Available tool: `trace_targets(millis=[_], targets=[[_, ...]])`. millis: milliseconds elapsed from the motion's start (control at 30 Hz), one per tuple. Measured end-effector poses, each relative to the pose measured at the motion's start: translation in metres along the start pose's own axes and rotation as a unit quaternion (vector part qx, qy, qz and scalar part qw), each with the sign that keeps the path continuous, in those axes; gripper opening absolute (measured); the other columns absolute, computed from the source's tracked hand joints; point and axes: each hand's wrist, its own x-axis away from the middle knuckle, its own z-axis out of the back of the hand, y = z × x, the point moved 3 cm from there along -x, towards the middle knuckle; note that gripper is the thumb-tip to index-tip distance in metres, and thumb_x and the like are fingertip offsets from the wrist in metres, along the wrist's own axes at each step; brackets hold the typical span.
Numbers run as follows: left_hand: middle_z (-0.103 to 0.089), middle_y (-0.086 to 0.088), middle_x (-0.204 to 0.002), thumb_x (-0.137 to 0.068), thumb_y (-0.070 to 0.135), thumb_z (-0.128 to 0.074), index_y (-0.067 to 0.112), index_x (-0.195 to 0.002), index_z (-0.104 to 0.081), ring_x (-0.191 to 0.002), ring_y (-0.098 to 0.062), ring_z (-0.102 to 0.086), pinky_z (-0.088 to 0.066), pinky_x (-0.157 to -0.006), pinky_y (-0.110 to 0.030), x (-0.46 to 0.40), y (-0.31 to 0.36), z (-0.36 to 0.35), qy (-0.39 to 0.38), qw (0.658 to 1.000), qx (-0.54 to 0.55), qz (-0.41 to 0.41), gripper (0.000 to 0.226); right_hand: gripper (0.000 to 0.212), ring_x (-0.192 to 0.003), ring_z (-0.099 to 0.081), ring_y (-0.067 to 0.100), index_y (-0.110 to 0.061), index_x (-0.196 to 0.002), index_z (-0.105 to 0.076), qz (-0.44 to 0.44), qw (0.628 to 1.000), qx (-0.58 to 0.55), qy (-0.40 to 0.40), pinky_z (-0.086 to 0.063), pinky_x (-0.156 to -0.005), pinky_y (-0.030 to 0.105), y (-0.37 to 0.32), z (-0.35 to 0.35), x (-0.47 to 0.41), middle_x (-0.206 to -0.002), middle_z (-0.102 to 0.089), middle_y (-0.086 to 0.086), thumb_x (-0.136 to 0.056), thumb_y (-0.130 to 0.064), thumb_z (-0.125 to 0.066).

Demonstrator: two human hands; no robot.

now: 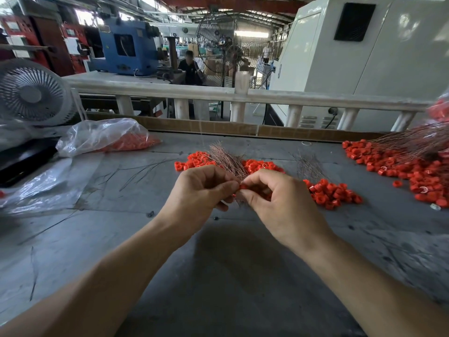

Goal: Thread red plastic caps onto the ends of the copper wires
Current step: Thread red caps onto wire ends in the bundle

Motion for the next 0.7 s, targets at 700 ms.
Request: trace_targets(millis=[700], targets=[[-0.073, -0.013, -0.078, -0.094, 0.006, -0.066, -0.002, -0.091, -0.069, -0.073, -0.022, -0.066, -0.056, -0.067, -0.031, 0.001, 0.001, -0.003, 0.013, 0.997, 0.061, 0.038, 0.009, 0.003, -0.081, -0.063, 0.004, -0.024, -0.093, -0.07, 0.067, 0.996, 0.056, 0.013, -0.054, -0.07, 0.03, -0.011, 0.0, -0.003, -0.086, -0.067, -0.013, -0.092, -0.025, -0.072]])
